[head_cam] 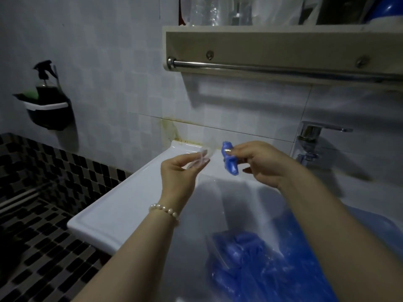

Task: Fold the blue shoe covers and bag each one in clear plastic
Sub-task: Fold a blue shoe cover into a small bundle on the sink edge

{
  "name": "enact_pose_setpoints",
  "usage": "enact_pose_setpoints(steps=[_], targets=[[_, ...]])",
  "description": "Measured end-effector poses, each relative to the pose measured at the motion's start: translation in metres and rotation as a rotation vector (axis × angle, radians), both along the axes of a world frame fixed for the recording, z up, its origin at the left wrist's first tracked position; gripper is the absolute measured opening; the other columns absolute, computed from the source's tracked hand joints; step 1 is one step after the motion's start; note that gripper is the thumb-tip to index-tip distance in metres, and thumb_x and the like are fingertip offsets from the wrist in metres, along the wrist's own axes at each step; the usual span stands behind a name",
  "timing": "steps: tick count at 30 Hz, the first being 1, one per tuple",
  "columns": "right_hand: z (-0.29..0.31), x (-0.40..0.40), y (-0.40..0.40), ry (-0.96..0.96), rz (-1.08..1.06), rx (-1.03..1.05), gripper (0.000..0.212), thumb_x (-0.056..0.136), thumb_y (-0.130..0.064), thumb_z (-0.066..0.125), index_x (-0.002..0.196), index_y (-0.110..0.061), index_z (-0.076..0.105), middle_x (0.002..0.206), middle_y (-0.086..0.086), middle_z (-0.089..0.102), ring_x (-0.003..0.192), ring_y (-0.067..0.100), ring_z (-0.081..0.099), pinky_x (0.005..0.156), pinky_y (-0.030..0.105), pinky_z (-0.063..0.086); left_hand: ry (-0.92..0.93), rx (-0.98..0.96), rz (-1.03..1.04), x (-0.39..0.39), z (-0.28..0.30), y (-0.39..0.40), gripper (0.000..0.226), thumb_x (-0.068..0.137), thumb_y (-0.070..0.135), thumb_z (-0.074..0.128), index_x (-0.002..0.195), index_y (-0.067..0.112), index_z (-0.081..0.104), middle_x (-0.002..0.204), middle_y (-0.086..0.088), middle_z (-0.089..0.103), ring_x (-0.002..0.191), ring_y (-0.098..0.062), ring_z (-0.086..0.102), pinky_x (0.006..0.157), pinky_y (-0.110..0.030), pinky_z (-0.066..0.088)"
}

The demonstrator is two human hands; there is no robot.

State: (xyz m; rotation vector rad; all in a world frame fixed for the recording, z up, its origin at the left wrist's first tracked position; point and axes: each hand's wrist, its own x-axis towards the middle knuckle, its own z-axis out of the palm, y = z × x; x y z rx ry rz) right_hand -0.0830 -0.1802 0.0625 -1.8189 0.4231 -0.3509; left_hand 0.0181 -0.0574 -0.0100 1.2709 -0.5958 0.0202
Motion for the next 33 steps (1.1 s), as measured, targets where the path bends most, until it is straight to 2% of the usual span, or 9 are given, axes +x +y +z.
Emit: enact_pose_setpoints(steps=[3,7,13,18,23,25,28,30,33], targets=[[-0.003,0.002,0.003,0.129,-0.064,0.026,0.008,0.086,-0.013,0.059,0.079,-0.01,0.063,0.087,0.001,0.06,0.096,0.02,0.05,0.083,0.034,0.034,-0.154,0.06,0.059,-0.003,-0.002,-0.002,0.024,0.075,0.002,0.075,0.097,0.012,0.073,0.094,-0.003,0.073,0.087,-0.01,0.069,0.079,-0.016,0.054],[-0.004,-0.004,0.004,0.196,-0.004,0.115,0.015,0.089,-0.011,0.055,0.075,-0.008,0.061,0.076,0.002,0.058,0.077,0.013,0.053,0.094,0.038,0.034,-0.274,0.135,0.076,-0.004,-0.006,-0.003,0.02,0.078,0.002,0.072,0.096,0.01,0.074,0.096,-0.005,0.073,0.091,-0.016,0.068,0.084,-0.023,0.055],[0.004,-0.014,0.007,0.109,0.101,0.216,0.016,0.088,-0.003,0.053,0.077,-0.004,0.063,0.086,0.008,0.056,0.076,0.016,0.05,0.076,0.031,0.041,-0.433,0.152,0.165,-0.001,-0.009,-0.002,0.021,0.074,0.0,0.075,0.091,0.014,0.074,0.091,-0.003,0.072,0.081,-0.017,0.067,0.078,-0.025,0.056],[-0.004,-0.004,0.01,0.21,-0.01,0.056,0.013,0.087,-0.011,0.059,0.076,-0.005,0.064,0.088,0.008,0.054,0.088,0.019,0.046,0.088,0.037,0.036,-0.691,0.225,0.289,-0.001,-0.01,-0.004,0.013,0.072,0.002,0.074,0.083,0.008,0.077,0.08,-0.003,0.073,0.071,-0.014,0.065,0.071,-0.023,0.053],[-0.006,-0.003,0.01,0.258,-0.033,0.097,0.013,0.087,-0.012,0.059,0.075,-0.006,0.061,0.082,0.005,0.057,0.081,0.015,0.052,0.092,0.038,0.035,-0.56,0.191,0.323,0.004,-0.013,-0.001,0.016,0.076,0.016,0.067,0.086,0.01,0.077,0.082,-0.003,0.074,0.073,-0.02,0.068,0.073,-0.041,0.057],[-0.007,-0.003,0.009,0.266,-0.026,0.094,0.013,0.087,-0.011,0.058,0.075,-0.006,0.061,0.082,0.006,0.058,0.08,0.015,0.052,0.09,0.038,0.036,-0.611,0.198,0.295,0.003,-0.01,-0.001,0.016,0.076,0.017,0.066,0.085,0.01,0.077,0.082,-0.002,0.074,0.073,-0.018,0.069,0.073,-0.037,0.057],[-0.013,0.002,0.006,0.264,-0.063,0.066,0.009,0.085,-0.013,0.059,0.08,-0.006,0.063,0.091,0.01,0.059,0.087,0.019,0.051,0.085,0.037,0.038,-0.787,0.228,0.276,-0.005,-0.007,-0.004,0.014,0.075,0.015,0.067,0.083,0.011,0.078,0.08,-0.002,0.074,0.072,-0.013,0.067,0.074,-0.019,0.048],[-0.019,0.008,0.003,0.212,-0.17,0.025,0.008,0.084,-0.013,0.062,0.084,-0.005,0.065,0.1,0.011,0.061,0.092,0.02,0.055,0.084,0.038,0.042,-0.832,0.251,0.288,-0.006,-0.007,-0.007,0.015,0.075,0.014,0.066,0.083,0.011,0.077,0.08,-0.004,0.074,0.074,-0.017,0.067,0.082,-0.02,0.04],[-0.025,0.014,0.002,0.039,-0.293,-0.031,0.013,0.084,-0.011,0.066,0.09,0.0,0.069,0.099,0.014,0.065,0.098,0.027,0.06,0.087,0.042,0.05,-0.862,0.265,0.287,-0.004,-0.008,-0.007,0.016,0.076,0.012,0.064,0.084,0.011,0.077,0.084,-0.006,0.074,0.077,-0.025,0.07,0.086,-0.026,0.041]])
